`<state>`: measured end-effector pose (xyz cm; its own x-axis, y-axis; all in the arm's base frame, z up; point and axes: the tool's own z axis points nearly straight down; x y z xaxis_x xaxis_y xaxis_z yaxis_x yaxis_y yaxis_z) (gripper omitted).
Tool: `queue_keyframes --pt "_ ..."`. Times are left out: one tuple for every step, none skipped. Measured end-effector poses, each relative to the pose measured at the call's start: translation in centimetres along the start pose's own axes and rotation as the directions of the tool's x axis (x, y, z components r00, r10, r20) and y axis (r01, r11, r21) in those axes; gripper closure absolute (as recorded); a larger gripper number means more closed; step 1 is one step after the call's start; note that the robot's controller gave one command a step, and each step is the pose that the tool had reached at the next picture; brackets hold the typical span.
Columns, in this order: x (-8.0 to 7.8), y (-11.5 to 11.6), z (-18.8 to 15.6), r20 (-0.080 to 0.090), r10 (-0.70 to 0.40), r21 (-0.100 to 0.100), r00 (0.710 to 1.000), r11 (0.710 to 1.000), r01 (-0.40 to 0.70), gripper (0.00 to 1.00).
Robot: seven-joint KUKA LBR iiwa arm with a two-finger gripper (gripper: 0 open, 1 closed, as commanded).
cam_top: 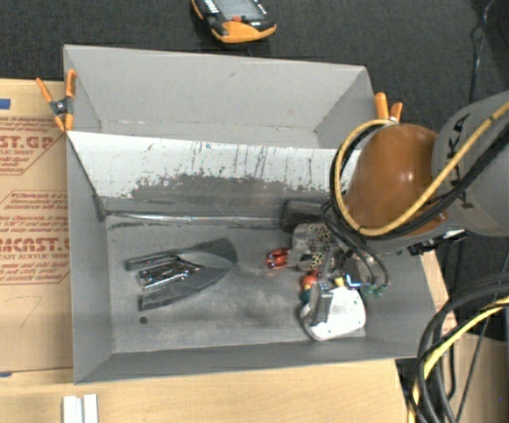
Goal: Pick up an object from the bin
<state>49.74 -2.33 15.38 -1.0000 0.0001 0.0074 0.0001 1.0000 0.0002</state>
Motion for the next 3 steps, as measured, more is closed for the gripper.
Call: queue_keyframes --pt "-0.2 0.0 -0.4 0.008 -0.001 0.001 1.000 1.000 0.001 0.00" --pt "-7.7 -4.2 8.4 0.004 -0.115 0.000 0.993 0.993 0.115 0.00" --pt "-7.8 -3.3 0.3 0.018 -0.408 0.008 0.913 0.913 0.407 0.00"
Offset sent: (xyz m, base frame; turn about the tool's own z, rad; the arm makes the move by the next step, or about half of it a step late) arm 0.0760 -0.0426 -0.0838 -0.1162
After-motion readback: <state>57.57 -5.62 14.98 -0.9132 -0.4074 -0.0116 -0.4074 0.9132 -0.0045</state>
